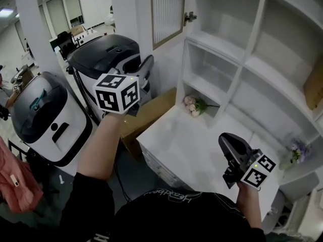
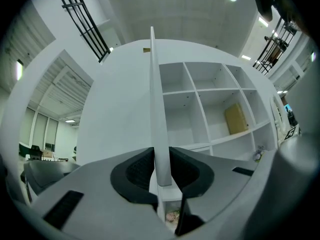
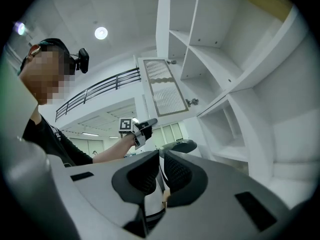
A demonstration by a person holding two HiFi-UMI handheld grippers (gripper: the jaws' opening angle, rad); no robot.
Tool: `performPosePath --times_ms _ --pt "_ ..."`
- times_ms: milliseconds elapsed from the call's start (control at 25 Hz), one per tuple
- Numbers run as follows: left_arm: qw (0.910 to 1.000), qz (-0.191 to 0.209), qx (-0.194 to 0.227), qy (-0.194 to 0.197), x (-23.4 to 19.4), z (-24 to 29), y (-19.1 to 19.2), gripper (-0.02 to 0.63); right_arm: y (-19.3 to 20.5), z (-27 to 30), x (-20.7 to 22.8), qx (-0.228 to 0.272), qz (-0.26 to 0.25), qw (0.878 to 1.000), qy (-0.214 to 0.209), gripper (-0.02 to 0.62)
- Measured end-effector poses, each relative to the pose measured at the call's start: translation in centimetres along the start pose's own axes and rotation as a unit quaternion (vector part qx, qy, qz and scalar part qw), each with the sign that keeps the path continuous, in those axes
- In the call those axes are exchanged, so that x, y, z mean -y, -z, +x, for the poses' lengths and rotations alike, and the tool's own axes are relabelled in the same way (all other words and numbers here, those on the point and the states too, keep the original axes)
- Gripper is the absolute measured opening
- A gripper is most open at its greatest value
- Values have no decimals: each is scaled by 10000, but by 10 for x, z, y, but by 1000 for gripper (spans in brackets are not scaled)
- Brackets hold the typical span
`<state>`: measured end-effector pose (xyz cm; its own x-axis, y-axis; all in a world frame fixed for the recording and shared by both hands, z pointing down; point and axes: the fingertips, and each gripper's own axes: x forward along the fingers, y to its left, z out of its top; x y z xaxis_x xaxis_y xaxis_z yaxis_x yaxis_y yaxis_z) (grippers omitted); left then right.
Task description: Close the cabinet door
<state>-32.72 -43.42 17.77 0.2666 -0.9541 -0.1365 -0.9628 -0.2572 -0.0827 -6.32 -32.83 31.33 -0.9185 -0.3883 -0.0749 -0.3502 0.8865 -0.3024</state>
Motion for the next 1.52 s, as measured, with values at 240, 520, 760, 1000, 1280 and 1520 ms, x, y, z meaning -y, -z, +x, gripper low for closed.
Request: performPosePath --times_ms 240,520,760,1000,1280,1520 --pt "9996 183 -75 -201 30 3 -1 95 -11 -15 3 80 44 9999 -144 57" --pt "9992 322 -91 -200 66 11 -1 117 -24 -23 1 149 -63 9995 -278 57" --pt "9996 277 -15 -23 91 17 -1 135 -28 -30 -1 230 -54 9992 -333 57" --pt "9981 523 -68 319 126 32 1 169 -32 -37 1 299 -29 9991 -292 57" --pt "9975 541 59 457 154 50 2 189 -25 -46 6 290 70 9994 -181 57" --pt "9969 684 102 374 168 63 3 199 -23 -62 17 318 104 9994 65 57"
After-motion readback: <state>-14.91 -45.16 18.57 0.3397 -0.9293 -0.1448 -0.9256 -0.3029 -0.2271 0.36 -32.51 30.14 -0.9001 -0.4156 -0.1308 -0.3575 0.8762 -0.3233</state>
